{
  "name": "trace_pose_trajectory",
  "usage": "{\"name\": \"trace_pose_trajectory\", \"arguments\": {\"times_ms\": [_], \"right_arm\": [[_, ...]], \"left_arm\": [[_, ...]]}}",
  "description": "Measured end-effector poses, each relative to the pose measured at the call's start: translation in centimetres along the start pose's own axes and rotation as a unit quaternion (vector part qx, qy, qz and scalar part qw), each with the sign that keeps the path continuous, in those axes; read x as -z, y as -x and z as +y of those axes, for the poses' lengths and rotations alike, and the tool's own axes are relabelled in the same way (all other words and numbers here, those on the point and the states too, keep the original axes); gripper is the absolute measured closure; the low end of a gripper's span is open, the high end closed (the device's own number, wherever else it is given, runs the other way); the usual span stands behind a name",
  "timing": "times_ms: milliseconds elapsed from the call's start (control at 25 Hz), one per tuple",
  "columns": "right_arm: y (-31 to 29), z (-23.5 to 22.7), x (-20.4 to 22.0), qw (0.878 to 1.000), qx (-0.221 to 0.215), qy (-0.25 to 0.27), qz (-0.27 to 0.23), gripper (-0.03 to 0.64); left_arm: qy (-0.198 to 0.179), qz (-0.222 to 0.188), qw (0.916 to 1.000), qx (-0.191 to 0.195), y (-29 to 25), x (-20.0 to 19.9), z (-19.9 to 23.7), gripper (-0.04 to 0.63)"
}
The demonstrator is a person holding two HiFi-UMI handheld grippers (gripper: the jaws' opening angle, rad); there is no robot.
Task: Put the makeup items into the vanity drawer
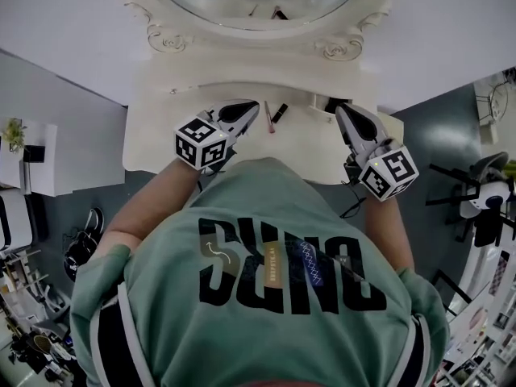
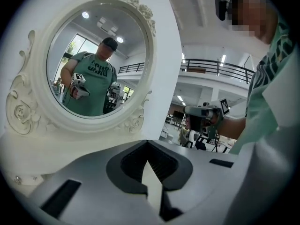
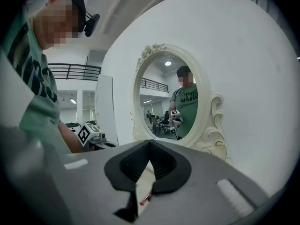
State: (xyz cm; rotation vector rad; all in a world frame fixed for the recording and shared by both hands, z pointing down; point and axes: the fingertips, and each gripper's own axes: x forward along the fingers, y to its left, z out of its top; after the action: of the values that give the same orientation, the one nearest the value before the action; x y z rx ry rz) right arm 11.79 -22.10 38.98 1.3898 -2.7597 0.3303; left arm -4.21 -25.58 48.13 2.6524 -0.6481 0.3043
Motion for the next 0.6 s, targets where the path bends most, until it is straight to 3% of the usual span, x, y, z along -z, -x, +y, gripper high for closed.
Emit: {"name": "trace_pose_trajectory", "arguments": {"times_ms": [240, 480, 600], "right_arm": [[0.5, -1.7, 2.1, 1.0, -0.006, -0.021, 0.011, 0.608], [0.9, -3.4, 4.2, 0.999, -0.003, -0.043, 0.014, 0.607], [1.3, -4.1, 5.2, 0.998, 0.001, -0.052, 0.018, 0.609]], "left_arm": [[-0.025, 0.099, 0.9941, -0.037, -4.9, 5.2, 1.8, 0.597], [-0.041, 0.209, 0.9759, -0.05, -9.4, 11.8, 3.2, 0.594], [-0.039, 0.255, 0.9647, -0.055, -11.1, 14.7, 3.6, 0.541]]}}
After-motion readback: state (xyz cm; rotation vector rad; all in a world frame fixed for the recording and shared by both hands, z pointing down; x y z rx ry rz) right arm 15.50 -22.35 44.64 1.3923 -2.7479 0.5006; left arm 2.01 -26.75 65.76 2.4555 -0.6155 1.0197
